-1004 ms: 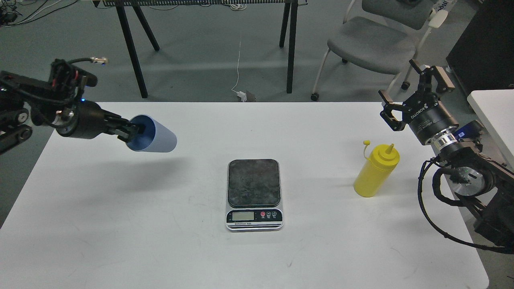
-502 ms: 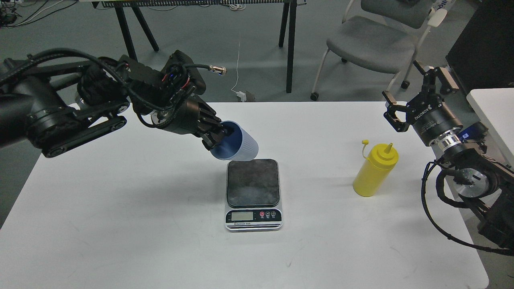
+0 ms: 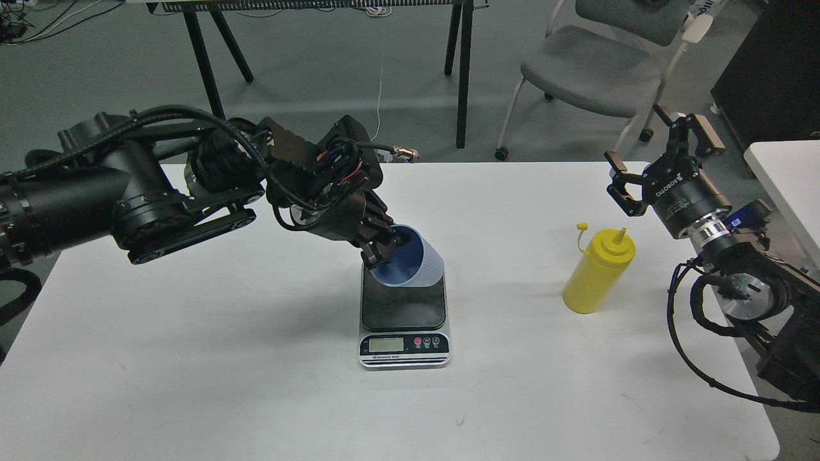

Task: Pour seasoning into cup on scale with both arms
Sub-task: 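Lower the blue cup onto the scale with the left gripper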

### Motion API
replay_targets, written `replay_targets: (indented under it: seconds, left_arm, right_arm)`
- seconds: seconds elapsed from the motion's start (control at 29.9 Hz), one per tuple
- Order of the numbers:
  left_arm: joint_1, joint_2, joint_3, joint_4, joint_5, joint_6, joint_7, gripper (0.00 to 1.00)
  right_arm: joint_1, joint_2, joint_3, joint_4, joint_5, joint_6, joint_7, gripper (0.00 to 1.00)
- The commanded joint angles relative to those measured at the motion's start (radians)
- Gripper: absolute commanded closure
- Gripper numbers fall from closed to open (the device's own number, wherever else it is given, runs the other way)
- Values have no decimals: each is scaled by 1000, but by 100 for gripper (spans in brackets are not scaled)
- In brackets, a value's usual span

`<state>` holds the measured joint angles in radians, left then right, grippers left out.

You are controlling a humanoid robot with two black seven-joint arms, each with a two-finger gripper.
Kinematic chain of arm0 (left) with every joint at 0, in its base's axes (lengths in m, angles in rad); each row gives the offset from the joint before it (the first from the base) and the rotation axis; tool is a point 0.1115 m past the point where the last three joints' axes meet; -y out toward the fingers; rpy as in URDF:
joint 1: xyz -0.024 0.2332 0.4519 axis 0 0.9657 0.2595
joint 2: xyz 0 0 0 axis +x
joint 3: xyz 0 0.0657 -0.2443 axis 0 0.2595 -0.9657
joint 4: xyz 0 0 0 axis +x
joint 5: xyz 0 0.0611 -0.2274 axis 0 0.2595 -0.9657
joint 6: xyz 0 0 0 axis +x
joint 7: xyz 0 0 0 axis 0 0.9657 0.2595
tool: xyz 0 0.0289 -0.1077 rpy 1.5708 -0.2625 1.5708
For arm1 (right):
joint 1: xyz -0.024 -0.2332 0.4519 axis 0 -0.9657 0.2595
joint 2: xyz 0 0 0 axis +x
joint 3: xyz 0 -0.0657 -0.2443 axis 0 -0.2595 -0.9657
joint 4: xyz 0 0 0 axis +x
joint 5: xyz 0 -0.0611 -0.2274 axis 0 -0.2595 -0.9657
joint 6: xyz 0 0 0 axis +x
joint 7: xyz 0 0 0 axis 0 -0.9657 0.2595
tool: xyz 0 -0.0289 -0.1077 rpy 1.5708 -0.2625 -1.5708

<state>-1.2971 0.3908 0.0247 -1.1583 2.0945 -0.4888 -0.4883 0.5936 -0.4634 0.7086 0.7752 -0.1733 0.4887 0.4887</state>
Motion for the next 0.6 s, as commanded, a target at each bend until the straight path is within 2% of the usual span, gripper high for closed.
replay_targets:
  seconds: [0.0, 0.57]
  left_arm:
    - [-2, -20, 12, 38, 2, 0, 0, 93]
    - [39, -36, 17, 49, 25, 0, 0, 92]
  right_arm:
    - [0, 0, 0, 1, 0, 0, 0, 1]
    - [-6, 2, 0, 1, 0, 0, 0, 1]
